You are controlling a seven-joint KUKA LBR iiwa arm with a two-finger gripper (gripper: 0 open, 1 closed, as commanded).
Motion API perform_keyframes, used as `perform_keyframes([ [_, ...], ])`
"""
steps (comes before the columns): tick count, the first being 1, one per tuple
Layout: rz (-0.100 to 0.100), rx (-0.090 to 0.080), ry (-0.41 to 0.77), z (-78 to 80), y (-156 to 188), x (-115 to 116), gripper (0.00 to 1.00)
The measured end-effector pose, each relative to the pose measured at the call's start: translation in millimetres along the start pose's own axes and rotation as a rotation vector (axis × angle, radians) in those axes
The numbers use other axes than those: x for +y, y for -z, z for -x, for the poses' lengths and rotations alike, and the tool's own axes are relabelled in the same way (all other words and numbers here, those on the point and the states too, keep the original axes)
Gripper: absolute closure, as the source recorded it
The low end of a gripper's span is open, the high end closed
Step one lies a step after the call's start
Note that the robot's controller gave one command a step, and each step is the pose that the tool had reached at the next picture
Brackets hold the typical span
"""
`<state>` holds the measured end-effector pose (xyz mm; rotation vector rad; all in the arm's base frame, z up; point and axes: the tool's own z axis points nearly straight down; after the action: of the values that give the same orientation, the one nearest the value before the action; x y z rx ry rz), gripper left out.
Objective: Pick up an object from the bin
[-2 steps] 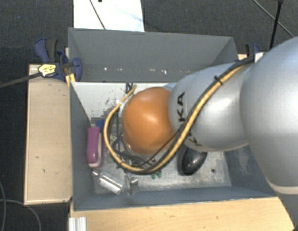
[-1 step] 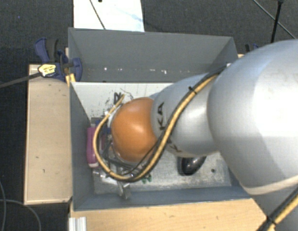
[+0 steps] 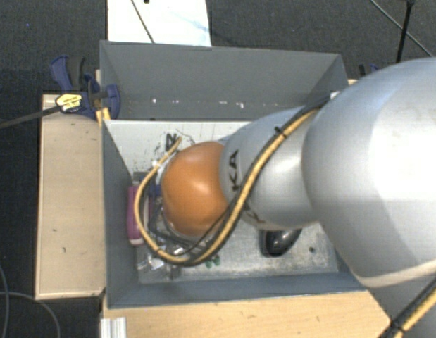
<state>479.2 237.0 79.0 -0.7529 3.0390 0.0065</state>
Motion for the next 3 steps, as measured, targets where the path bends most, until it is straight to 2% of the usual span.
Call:
perform_keyframes([
  [1,-0.003,-0.002,0.024,30.7,122,-30,1.0],
  [2,-0.001,0.015,-0.042,21.6,51,-31,1.0],
  [3,-0.001,0.009,-0.045,23.4,55,-31,0.0],
])
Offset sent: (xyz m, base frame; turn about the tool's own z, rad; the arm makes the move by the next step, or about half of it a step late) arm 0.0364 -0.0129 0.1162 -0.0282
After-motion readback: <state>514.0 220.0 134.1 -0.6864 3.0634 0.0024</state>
